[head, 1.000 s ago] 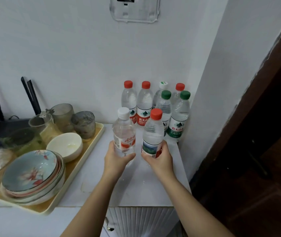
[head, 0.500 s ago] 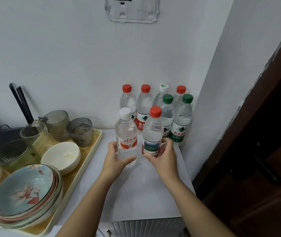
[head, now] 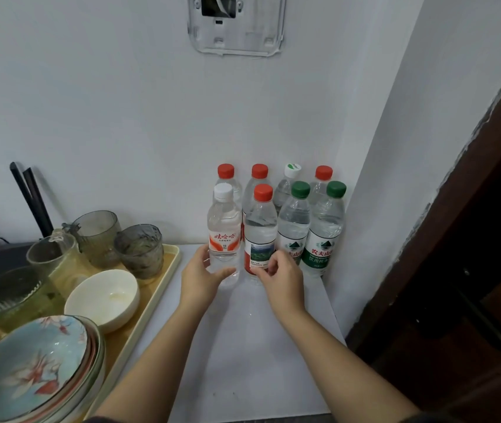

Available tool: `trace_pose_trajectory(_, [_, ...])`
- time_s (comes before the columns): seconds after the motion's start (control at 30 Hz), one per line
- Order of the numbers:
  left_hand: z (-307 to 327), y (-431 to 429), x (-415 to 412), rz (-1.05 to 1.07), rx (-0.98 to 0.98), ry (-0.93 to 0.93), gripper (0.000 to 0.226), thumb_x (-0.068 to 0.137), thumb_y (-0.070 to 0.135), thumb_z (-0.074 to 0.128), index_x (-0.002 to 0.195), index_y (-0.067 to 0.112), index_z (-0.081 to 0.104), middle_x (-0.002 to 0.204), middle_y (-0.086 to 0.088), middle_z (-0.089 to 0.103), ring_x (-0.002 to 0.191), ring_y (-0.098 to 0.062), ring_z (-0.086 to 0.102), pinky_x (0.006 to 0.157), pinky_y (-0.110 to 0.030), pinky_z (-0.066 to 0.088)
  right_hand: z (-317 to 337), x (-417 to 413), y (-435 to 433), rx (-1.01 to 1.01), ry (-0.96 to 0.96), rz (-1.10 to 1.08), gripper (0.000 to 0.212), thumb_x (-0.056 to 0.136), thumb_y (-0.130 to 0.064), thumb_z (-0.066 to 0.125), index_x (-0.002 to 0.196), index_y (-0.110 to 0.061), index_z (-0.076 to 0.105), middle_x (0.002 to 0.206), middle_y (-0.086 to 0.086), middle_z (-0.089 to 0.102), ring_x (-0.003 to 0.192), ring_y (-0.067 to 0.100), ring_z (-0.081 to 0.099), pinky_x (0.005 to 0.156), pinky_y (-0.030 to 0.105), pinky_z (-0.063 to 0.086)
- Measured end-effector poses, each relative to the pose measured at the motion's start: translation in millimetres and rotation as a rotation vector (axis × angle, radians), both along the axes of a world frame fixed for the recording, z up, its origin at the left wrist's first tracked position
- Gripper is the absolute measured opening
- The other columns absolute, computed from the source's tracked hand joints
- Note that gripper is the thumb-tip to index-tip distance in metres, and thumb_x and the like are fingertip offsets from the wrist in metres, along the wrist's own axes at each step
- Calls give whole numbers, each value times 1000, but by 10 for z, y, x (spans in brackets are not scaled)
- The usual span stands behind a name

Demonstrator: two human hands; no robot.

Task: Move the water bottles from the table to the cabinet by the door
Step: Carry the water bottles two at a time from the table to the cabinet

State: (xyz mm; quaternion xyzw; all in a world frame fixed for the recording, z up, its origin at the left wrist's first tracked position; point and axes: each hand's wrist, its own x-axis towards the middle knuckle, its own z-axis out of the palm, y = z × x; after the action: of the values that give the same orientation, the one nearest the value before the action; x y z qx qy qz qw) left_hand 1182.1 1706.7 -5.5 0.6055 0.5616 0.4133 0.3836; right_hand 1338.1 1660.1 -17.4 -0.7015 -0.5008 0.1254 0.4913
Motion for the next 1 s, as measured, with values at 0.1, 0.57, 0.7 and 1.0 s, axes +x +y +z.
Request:
trace_pose_trajectory(0.1, [16, 87, 58, -29, 12, 11, 57, 72, 16, 84, 123, 17, 61, 114, 6, 67, 105, -10, 59, 87, -24, 42, -10, -18, 95, -36, -6, -14, 38, 77, -21, 80, 67, -16, 44, 62, -7, 47, 58, 13, 45, 54, 27, 34])
trace_pose_trajectory(0.57, [-38, 265, 102, -155, -48, 15, 61, 81, 16, 77, 134, 21, 49, 122, 7, 61, 107, -9, 56, 91, -25, 40, -18, -32, 173, -123, -93, -75, 33, 82, -33, 74, 71, -16, 48, 66, -1, 62, 65, 22, 57, 58, 31, 42])
trace_pose_trajectory(0.7, [-30, 261, 97, -166, -53, 20, 61, 82, 17, 76, 136, 22, 47, 127, 5, 61, 108, -9, 56, 91, -25, 40, -18, -56, 168, -138, -85, -74, 33, 83, -35, 73, 72, -16, 48, 66, 0, 64, 65, 22, 60, 59, 33, 48])
trace_pose_trajectory(1.0, [-70, 35, -77, -60, -28, 485, 93, 79, 54, 70, 151, 15, 25, 154, -6, 35, 141, -24, 32, 113, -42, 33, 110, 122, -200, -305, -434, 92, 33, 90, -48, 60, 106, -21, 51, 110, -8, 55, 96, 17, 56, 71, 33, 43])
